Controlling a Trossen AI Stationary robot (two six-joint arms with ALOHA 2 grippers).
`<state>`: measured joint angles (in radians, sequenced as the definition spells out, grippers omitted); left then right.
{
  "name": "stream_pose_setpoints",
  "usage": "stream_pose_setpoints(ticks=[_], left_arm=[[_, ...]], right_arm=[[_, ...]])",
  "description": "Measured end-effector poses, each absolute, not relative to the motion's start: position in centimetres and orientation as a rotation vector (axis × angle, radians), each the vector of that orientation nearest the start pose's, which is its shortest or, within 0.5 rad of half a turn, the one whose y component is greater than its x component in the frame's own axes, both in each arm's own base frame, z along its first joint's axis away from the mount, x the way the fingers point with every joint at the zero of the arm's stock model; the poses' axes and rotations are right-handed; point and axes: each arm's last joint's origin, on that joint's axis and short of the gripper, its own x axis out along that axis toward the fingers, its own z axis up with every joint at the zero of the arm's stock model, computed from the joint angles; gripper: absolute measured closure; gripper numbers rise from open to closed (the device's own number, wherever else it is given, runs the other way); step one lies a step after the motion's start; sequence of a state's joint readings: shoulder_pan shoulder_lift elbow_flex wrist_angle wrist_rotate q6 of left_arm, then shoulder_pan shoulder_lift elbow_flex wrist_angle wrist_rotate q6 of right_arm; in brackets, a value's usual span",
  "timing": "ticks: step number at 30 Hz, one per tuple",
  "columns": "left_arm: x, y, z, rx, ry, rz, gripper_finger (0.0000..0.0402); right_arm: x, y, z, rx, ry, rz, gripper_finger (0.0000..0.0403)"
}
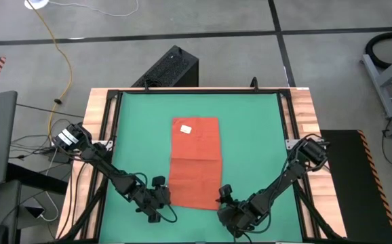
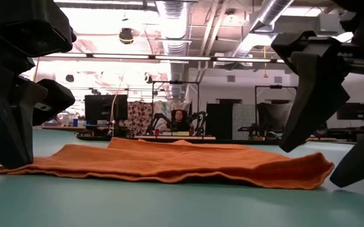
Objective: Roll towel
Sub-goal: Roll the orange towel
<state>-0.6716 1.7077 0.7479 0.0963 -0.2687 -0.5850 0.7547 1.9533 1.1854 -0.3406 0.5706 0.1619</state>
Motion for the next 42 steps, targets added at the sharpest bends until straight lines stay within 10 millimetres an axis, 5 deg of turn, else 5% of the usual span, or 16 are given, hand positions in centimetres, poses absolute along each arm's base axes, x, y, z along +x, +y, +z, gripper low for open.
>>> stream_pose_setpoints(ticks=[10, 18, 24, 31, 37, 42], left_arm=[[24.6, -18.6, 12.6, -0.157, 0.845, -0.136, 0.0401], [24.6, -18.6, 12.7, -0.16, 0.842, -0.14, 0.0401], [24.6, -18.7, 12.7, -0.164, 0.837, -0.145, 0.0401], [24.3, -18.9, 14.5, -0.15, 0.76, -0.173, 0.0401], [21.2, -21.0, 16.9, 0.134, 0.58, -0.108, 0.0402], [19.7, -22.2, 14.7, 0.464, 0.538, 0.002, 0.0394]], right_arm=[[28.8, 24.6, 13.8, -0.543, 0.877, 0.094, 0.0232], [29.0, 25.5, 11.2, -0.58, 0.901, 0.096, 0.0294], [28.9, 26.3, 12.4, -0.617, 0.888, 0.053, 0.0385], [29.0, 26.3, 13.5, -0.534, 0.863, -0.062, 0.0396], [29.1, 26.2, 13.5, -0.479, 0.853, -0.098, 0.0397], [29.1, 26.2, 13.6, -0.477, 0.838, -0.117, 0.0398]])
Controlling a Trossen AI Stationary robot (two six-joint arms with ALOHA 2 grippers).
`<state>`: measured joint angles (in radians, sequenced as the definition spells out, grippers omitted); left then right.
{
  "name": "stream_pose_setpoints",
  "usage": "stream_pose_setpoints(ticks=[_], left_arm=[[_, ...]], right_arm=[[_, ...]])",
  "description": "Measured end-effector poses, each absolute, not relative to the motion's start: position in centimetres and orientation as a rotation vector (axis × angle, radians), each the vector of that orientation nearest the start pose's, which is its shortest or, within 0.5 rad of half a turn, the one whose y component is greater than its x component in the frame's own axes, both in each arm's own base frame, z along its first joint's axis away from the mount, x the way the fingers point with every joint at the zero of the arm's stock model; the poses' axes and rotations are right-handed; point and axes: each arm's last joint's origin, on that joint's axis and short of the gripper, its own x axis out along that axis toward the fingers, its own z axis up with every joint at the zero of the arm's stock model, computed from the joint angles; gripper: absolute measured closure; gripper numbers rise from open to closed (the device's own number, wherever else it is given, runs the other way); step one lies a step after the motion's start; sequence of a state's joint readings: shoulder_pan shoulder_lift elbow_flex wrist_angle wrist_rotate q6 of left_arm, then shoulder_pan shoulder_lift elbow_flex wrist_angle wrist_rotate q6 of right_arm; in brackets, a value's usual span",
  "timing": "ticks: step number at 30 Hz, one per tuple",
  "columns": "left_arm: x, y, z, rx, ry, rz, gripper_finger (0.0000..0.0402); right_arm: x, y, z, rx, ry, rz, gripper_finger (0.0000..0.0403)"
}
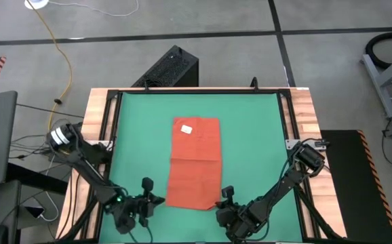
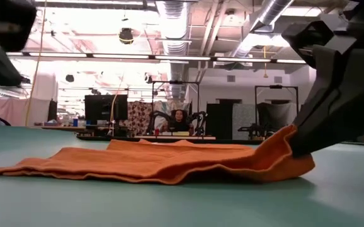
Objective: Roll towel
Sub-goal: Roll the orange towel
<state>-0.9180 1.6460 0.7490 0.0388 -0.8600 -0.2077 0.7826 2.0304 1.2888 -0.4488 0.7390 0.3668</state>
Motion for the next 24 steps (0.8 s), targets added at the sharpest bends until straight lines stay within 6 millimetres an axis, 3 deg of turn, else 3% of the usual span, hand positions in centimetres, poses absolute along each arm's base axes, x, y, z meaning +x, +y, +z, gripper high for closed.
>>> stream_pose_setpoints(ticks=[6, 11, 17, 24], left_arm=[[21.8, -21.7, 12.1, 0.459, 0.587, 0.006, 0.0349], [23.1, -20.4, 12.3, 0.457, 0.574, 0.089, 0.033], [24.0, -20.9, 12.1, 0.497, 0.583, -0.128, 0.0353], [25.6, -19.0, 10.8, 0.51, 0.639, -0.093, 0.0398]], right_arm=[[29.3, 26.4, 13.7, -0.443, 0.823, -0.118, 0.0399], [29.1, 26.3, 13.6, -0.401, 0.846, -0.116, 0.0399], [29.0, 26.4, 13.6, -0.387, 0.853, -0.114, 0.04], [28.8, 26.5, 13.4, -0.356, 0.913, -0.066, 0.04]])
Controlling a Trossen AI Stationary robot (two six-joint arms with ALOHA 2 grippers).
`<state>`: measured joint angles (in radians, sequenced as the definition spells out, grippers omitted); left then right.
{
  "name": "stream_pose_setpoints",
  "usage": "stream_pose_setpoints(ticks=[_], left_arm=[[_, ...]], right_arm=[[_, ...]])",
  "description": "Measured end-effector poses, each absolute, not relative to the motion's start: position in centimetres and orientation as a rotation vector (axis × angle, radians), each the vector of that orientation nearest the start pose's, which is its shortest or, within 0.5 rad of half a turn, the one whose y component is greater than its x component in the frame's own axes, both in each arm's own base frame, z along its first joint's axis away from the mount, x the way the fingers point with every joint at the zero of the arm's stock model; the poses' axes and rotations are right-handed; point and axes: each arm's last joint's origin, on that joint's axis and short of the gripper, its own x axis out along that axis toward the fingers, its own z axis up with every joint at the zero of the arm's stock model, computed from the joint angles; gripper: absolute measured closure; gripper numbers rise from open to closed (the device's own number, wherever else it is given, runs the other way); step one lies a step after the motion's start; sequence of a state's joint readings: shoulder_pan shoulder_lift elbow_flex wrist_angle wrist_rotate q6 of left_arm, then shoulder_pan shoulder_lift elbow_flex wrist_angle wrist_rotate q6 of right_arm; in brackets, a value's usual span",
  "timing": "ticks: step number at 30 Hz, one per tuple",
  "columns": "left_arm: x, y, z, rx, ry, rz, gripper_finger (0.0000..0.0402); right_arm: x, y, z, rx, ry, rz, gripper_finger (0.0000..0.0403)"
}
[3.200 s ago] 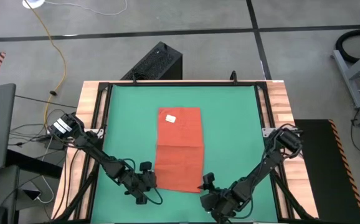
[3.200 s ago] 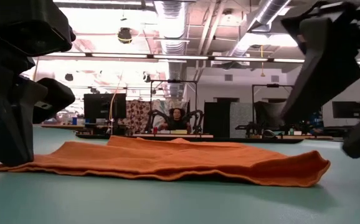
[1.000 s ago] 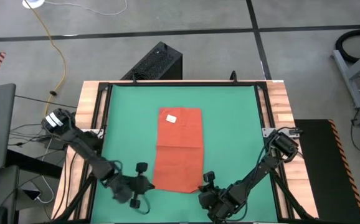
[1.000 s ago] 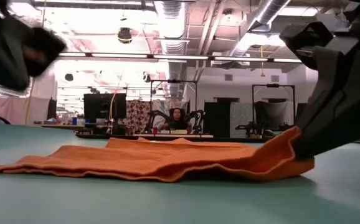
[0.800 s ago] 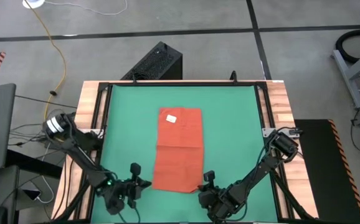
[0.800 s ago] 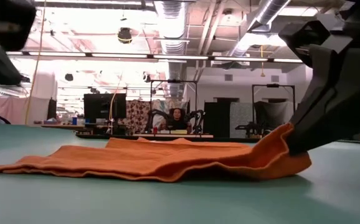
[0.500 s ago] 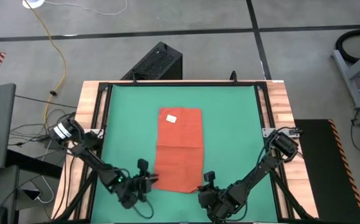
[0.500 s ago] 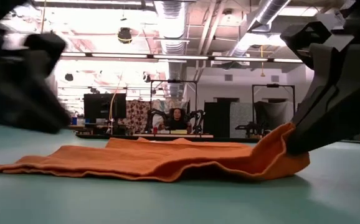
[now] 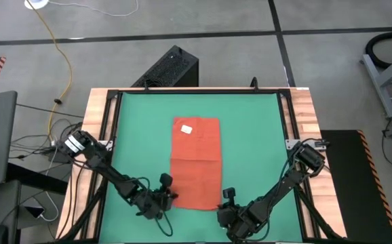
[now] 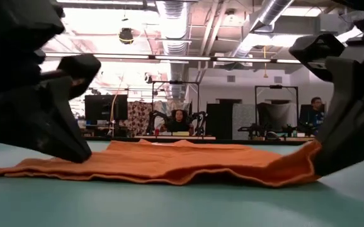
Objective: Roll towel
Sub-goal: Roll the orange towel
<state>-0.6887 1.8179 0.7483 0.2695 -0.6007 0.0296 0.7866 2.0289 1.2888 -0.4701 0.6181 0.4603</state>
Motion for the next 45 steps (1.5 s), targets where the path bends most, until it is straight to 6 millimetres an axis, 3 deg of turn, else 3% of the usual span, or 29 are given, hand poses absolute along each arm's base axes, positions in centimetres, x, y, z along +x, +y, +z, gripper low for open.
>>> stream_pose_setpoints(ticks=[9, 15, 24, 34, 45], left_arm=[[26.6, -17.8, 10.5, 0.341, 0.727, -0.21, 0.0401], [26.5, -17.9, 10.3, 0.263, 0.764, -0.272, 0.0401], [26.3, -18.0, 10.3, 0.222, 0.791, -0.304, 0.0401], [26.3, -18.0, 10.2, 0.22, 0.799, -0.32, 0.0401], [26.3, -18.0, 10.2, 0.224, 0.804, -0.319, 0.0401]], right_arm=[[28.6, 26.7, 13.5, -0.266, 0.95, -0.038, 0.04], [28.6, 26.7, 15.3, -0.197, 0.92, -0.044, 0.04], [29.7, 23.4, 18.2, 0.066, 0.962, -0.154, 0.04], [31.5, 19.1, 17.9, 0.154, 1.119, -0.238, 0.04], [31.3, 17.9, 16.7, 0.186, 1.186, -0.246, 0.04]])
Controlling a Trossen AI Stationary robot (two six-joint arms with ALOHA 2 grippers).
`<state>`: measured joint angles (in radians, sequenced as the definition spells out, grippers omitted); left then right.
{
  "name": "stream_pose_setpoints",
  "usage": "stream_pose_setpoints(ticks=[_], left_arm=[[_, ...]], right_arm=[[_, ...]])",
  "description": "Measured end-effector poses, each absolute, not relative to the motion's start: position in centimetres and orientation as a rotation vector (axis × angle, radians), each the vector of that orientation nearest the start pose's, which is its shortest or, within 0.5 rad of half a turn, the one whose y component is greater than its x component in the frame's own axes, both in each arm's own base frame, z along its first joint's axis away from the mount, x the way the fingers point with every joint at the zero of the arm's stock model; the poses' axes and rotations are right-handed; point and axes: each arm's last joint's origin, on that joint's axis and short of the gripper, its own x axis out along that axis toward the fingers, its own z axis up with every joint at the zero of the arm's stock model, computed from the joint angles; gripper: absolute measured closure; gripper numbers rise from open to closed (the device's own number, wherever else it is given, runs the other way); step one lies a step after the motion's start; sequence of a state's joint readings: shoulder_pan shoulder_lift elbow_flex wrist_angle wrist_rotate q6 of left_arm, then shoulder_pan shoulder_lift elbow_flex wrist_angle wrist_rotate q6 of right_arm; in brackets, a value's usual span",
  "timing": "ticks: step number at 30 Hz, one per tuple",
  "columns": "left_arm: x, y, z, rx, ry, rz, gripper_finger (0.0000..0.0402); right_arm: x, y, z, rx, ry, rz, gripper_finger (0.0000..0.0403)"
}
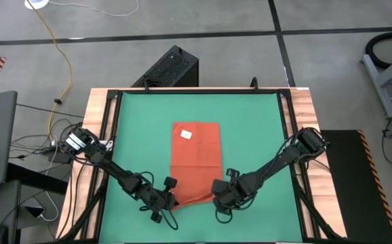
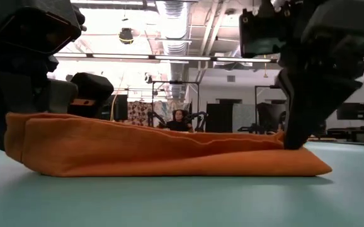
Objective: Roll towel
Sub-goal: Roll the orange towel
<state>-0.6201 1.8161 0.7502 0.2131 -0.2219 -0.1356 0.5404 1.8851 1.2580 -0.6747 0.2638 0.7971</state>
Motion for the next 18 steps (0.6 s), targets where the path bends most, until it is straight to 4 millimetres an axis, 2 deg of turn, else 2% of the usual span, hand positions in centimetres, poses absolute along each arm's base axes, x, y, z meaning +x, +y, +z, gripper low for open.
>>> stream_pose_setpoints(ticks=[6, 9, 15, 18], left_arm=[[26.4, -18.1, 10.3, 0.209, 0.82, -0.3, 0.0401], [26.6, -18.2, 11.0, 0.219, 0.873, -0.286, 0.0401], [26.2, -18.6, 14.7, 0.313, 0.951, -0.205, 0.0401], [25.9, -19.3, 16.9, 0.336, 0.902, -0.185, 0.0401]], right_arm=[[30.9, 17.7, 15.6, 0.208, 1.181, -0.258, 0.04], [30.9, 17.7, 15.5, 0.211, 1.179, -0.258, 0.04], [30.9, 17.6, 15.5, 0.209, 1.183, -0.26, 0.04], [30.8, 17.6, 15.4, 0.208, 1.184, -0.26, 0.04]])
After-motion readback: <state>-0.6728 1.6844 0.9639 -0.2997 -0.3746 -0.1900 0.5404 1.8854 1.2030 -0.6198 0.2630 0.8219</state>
